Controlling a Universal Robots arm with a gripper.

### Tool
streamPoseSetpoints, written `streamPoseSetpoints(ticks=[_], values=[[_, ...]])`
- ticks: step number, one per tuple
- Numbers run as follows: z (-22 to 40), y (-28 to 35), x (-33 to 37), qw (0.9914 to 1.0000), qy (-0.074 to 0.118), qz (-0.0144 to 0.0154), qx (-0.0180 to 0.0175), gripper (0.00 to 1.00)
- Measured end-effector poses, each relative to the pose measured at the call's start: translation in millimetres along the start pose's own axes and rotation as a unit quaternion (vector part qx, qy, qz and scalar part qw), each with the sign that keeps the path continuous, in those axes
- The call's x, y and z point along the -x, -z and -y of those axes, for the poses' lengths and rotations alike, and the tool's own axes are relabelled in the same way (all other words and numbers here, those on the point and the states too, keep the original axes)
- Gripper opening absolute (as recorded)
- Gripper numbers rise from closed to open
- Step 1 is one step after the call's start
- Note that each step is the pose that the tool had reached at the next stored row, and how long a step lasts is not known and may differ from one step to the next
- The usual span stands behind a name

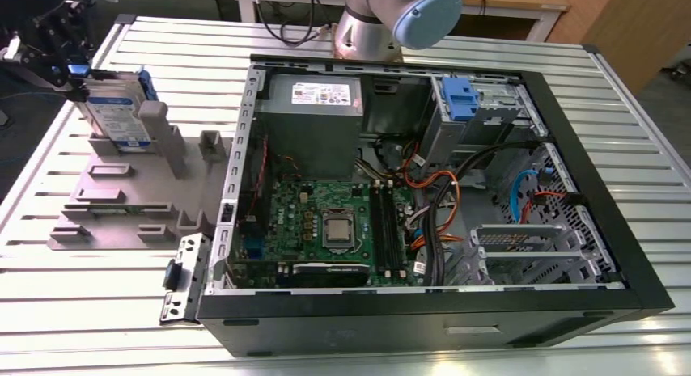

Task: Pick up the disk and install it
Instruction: 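Pick up the disk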

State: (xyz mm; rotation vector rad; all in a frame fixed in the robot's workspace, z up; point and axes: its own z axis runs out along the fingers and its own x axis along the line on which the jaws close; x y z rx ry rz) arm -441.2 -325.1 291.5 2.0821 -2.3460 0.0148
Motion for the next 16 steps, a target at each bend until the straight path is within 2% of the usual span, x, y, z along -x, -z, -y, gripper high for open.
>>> streamPoseSetpoints(ticks=[6, 16], values=[[0.1, -0.1, 0.0, 1.00000, 0.000, -0.0008, 0.0000, 0.42], [0.1, -2.6, 0.0, 0.99999, 0.000, -0.0039, -0.0008, 0.41]])
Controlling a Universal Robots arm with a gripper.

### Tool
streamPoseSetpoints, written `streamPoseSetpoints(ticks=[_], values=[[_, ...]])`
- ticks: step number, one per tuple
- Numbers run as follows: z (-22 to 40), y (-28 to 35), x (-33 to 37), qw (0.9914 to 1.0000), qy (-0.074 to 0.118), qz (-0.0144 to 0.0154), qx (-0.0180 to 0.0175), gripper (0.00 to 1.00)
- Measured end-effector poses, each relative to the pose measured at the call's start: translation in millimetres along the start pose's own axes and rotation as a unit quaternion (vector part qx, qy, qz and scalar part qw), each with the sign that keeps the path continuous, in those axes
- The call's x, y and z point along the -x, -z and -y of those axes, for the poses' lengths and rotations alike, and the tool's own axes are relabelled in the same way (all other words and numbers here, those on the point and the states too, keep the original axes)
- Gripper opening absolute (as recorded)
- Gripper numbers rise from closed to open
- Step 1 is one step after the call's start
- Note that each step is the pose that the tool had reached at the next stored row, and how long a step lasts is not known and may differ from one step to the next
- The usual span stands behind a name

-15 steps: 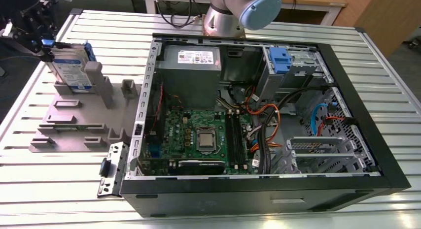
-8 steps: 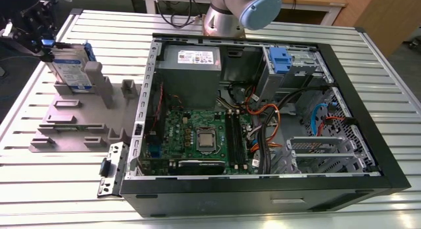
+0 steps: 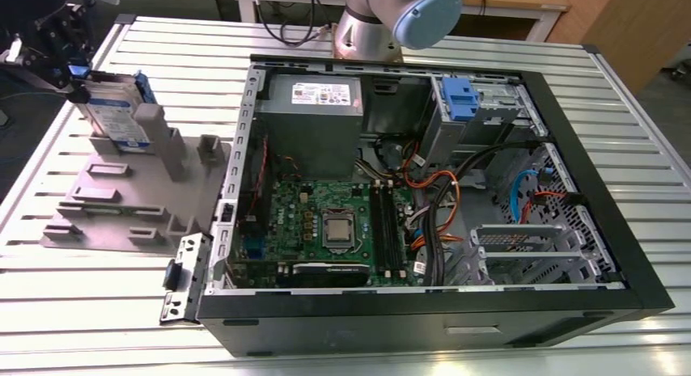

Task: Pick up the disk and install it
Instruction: 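Pick up the disk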

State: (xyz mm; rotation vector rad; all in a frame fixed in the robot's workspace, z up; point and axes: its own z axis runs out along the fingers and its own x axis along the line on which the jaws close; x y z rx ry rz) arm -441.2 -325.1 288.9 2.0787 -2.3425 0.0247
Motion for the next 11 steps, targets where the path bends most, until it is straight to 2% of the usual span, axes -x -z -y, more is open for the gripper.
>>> streamPoseSetpoints(ticks=[1, 5, 11], values=[[0.0, -0.1, 0.0, 1.00000, 0.000, -0.0004, -0.0001, 0.38], [0.0, -0.3, 0.0, 1.00000, 0.000, -0.0029, -0.0005, 0.38], [0.0, -0.2, 0.0, 1.00000, 0.000, -0.0030, -0.0005, 0.38]])
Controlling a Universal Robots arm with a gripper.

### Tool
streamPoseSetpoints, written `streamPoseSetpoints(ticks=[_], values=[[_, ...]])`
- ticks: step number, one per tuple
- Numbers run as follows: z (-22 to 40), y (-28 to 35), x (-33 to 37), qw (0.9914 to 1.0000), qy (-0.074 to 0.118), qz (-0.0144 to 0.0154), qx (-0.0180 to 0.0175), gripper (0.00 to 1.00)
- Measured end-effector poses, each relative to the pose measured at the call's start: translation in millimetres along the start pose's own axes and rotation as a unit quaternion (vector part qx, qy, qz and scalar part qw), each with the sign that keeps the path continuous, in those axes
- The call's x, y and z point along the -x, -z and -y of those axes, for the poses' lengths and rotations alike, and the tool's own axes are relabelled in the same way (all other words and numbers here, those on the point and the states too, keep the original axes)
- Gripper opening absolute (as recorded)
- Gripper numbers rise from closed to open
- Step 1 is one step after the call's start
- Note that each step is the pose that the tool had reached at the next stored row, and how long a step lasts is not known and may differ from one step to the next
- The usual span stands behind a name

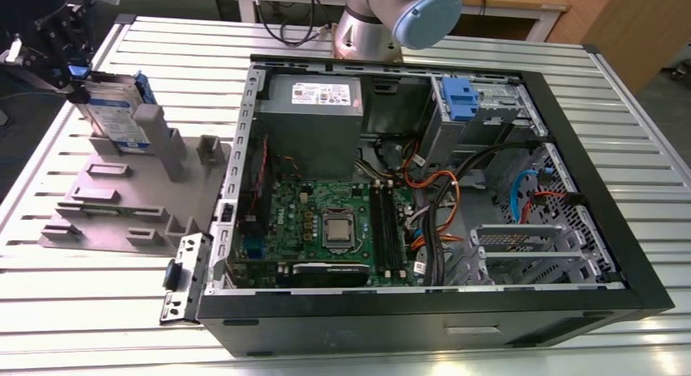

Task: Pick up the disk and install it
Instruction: 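Pick up the disk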

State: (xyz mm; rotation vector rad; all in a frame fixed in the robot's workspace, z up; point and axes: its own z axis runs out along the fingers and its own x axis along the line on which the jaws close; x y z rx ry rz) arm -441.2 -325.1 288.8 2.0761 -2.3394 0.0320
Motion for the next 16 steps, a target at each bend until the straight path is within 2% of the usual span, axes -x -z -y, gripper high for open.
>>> streamPoseSetpoints(ticks=[6, 9, 12, 16], values=[[0.0, 0.0, 0.0, 1.00000, 0.003, 0.0000, 0.0000, 0.38], [0.0, 0.0, 0.0, 0.99966, 0.026, 0.0001, -0.0006, 0.38], [0.0, -0.1, 0.0, 0.99875, 0.050, 0.0003, -0.0012, 0.38], [0.0, -0.1, 0.0, 0.99843, 0.056, 0.0003, -0.0013, 0.38]])
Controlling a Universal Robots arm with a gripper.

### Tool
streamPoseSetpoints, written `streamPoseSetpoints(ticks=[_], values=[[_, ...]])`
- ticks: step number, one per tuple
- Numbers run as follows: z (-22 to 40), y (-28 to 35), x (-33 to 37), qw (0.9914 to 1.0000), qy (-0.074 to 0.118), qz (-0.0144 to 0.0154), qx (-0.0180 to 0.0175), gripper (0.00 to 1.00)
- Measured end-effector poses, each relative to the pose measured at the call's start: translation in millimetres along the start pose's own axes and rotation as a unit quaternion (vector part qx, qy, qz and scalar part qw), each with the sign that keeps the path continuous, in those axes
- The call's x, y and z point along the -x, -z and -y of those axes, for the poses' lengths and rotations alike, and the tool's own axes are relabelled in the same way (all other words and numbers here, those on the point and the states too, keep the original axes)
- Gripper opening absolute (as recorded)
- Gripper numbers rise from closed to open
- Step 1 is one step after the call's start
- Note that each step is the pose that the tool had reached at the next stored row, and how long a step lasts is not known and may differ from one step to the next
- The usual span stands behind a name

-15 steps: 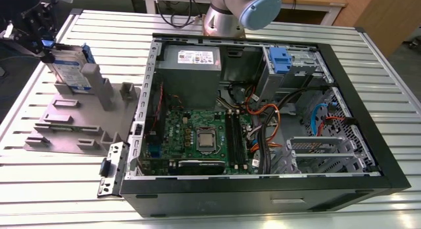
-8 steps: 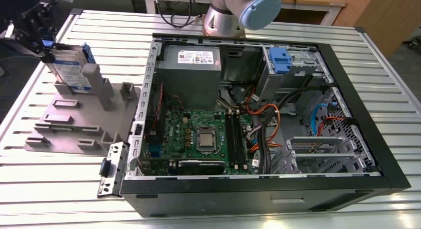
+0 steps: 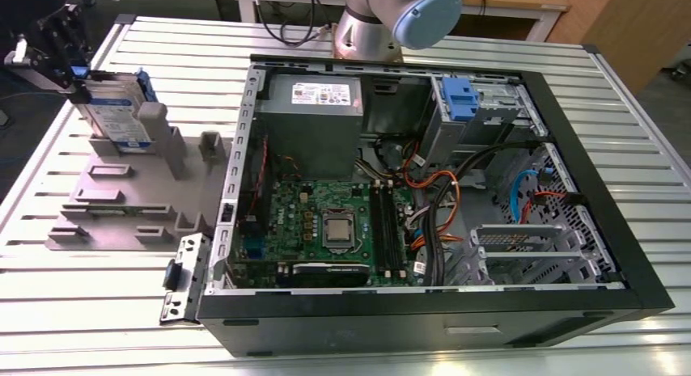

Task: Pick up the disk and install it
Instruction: 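Pick up the disk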

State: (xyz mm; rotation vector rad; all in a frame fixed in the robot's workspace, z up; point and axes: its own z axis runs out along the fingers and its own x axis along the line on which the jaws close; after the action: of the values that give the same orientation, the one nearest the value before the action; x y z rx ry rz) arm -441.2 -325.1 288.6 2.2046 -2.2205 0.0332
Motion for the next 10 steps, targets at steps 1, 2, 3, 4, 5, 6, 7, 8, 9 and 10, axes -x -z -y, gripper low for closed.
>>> streamPoseSetpoints(ticks=[1, 2, 3, 4, 5, 6, 7, 8, 9, 10], values=[[0.0, 0.0, 0.0, 1.00000, 0.000, 0.0000, 0.0000, 0.38], [0.0, 0.0, 0.0, 1.00000, 0.000, 0.0000, 0.0000, 0.38], [0.0, 0.0, 0.0, 1.00000, 0.001, 0.0000, 0.0000, 0.38], [0.0, 0.0, 0.0, 0.99999, 0.004, 0.0000, -0.0001, 0.38], [0.0, 0.0, 0.0, 0.99997, 0.007, 0.0001, -0.0002, 0.38], [0.0, 0.0, 0.0, 0.99996, 0.009, 0.0000, -0.0002, 0.38], [0.0, 0.0, 0.0, 0.99996, 0.009, 0.0001, -0.0002, 0.38], [0.0, 0.0, 0.0, 0.99996, 0.009, 0.0000, -0.0002, 0.38], [0.0, 0.0, 0.0, 0.99996, 0.009, 0.0000, -0.0002, 0.38], [0.0, 0.0, 0.0, 0.99996, 0.009, 0.0001, -0.0002, 0.38]])
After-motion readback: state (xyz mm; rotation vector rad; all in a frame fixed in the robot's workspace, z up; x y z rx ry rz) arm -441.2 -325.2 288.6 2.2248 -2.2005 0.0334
